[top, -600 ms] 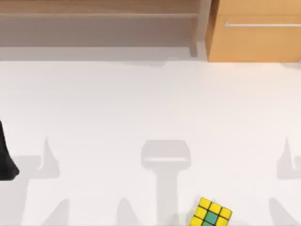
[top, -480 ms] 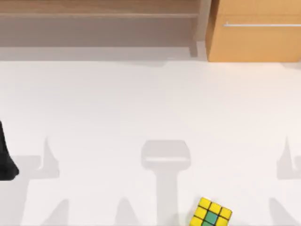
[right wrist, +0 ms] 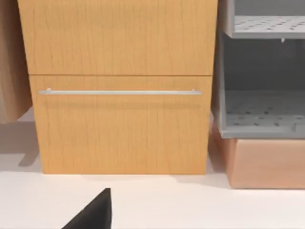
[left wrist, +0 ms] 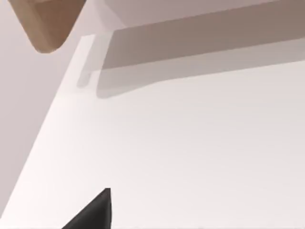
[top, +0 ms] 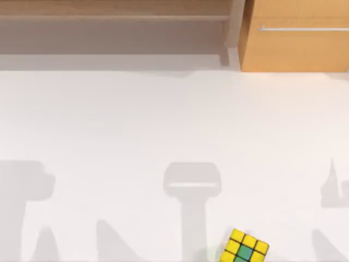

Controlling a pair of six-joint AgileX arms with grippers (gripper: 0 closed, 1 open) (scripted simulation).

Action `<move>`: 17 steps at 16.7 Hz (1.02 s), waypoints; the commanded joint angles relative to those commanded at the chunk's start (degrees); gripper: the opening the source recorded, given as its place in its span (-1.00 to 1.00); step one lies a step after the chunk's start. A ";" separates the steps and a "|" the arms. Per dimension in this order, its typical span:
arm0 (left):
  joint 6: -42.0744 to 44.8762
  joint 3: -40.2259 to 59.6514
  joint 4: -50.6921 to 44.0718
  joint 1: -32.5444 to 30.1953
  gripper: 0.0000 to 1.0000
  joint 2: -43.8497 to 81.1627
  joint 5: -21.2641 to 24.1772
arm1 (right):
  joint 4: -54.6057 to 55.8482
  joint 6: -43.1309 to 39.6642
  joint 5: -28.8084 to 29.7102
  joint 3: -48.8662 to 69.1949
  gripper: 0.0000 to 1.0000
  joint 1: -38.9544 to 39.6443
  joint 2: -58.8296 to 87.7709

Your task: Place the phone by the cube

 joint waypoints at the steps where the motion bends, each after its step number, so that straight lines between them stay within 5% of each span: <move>1: 3.03 3.07 -2.57 1.72 1.00 5.21 0.21 | 0.00 0.00 0.00 0.00 1.00 0.00 0.00; 11: 32.99 34.76 -28.23 20.39 1.00 62.30 0.96 | 0.00 0.00 0.00 0.00 1.00 0.00 0.00; 17: 42.74 45.14 -36.11 26.66 1.00 78.72 0.85 | 0.00 0.00 0.00 0.00 1.00 0.00 0.00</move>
